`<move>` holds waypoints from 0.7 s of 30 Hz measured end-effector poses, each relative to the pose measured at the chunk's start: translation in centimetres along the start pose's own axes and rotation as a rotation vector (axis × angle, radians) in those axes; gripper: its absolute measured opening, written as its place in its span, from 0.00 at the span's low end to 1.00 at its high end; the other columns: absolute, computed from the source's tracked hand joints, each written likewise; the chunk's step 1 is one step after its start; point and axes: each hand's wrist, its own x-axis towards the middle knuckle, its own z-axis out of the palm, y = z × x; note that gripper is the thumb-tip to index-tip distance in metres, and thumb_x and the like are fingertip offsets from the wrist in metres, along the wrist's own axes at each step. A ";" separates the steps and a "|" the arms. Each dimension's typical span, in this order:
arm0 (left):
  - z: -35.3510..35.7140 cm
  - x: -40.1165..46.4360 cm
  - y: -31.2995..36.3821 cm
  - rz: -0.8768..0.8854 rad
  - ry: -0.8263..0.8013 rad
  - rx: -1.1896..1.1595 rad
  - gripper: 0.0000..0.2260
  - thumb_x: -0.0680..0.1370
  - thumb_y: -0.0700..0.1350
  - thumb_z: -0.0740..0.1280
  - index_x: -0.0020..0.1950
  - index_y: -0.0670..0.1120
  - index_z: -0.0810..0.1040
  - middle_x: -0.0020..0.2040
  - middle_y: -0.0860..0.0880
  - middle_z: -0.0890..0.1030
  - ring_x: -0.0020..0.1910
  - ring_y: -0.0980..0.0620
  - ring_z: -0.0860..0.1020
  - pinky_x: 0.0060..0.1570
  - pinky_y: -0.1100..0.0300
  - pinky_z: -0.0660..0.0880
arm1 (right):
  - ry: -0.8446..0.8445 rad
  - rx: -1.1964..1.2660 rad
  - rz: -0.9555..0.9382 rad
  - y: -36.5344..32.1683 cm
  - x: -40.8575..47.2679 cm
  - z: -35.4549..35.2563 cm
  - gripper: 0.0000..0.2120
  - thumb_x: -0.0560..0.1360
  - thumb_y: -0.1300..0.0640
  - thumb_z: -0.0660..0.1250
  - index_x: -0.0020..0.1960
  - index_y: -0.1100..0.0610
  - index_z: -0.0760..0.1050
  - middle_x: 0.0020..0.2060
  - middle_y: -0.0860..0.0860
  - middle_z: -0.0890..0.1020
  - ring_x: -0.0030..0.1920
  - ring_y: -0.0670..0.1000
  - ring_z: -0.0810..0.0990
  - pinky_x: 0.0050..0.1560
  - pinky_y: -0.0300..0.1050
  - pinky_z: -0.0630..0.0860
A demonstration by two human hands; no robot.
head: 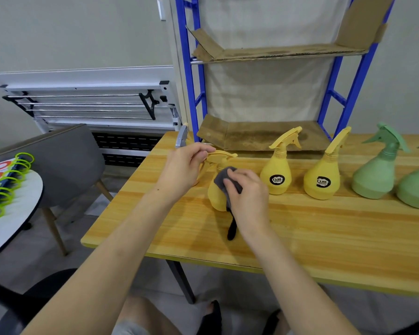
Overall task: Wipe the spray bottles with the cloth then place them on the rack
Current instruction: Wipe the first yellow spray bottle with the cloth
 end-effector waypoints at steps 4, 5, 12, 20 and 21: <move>0.2 0.0 -0.1 0.005 0.012 -0.023 0.11 0.85 0.44 0.62 0.59 0.53 0.83 0.49 0.58 0.84 0.39 0.57 0.80 0.38 0.61 0.76 | -0.101 -0.055 0.055 2.4 -1.5 -0.6 0.08 0.76 0.60 0.74 0.55 0.58 0.86 0.51 0.48 0.82 0.48 0.46 0.80 0.53 0.39 0.77; 0.2 0.0 -0.1 0.003 0.012 -0.028 0.11 0.85 0.44 0.62 0.60 0.53 0.83 0.48 0.58 0.84 0.39 0.54 0.80 0.40 0.56 0.78 | -0.133 -0.075 0.063 2.9 -1.6 -0.9 0.07 0.76 0.60 0.74 0.54 0.58 0.86 0.51 0.48 0.83 0.48 0.47 0.80 0.53 0.40 0.78; 0.1 0.3 -0.7 -0.021 -0.006 -0.042 0.11 0.85 0.45 0.61 0.58 0.56 0.82 0.42 0.52 0.83 0.39 0.50 0.79 0.41 0.53 0.77 | -0.309 -0.115 0.181 3.9 -1.2 -2.3 0.10 0.76 0.57 0.73 0.57 0.53 0.85 0.55 0.47 0.83 0.55 0.50 0.81 0.57 0.45 0.77; -0.5 1.2 -0.4 0.080 -0.106 0.183 0.15 0.86 0.39 0.58 0.66 0.50 0.80 0.60 0.49 0.81 0.60 0.50 0.76 0.60 0.57 0.73 | -0.144 0.041 0.121 1.5 1.7 -1.3 0.17 0.77 0.58 0.72 0.65 0.58 0.81 0.60 0.51 0.82 0.60 0.49 0.79 0.64 0.39 0.71; -0.6 1.4 -0.3 0.125 -0.115 0.236 0.14 0.85 0.39 0.59 0.66 0.49 0.80 0.59 0.50 0.80 0.61 0.50 0.75 0.61 0.57 0.72 | -0.182 0.035 0.113 1.7 1.2 -1.0 0.16 0.78 0.58 0.72 0.65 0.58 0.81 0.62 0.52 0.83 0.62 0.50 0.80 0.65 0.37 0.70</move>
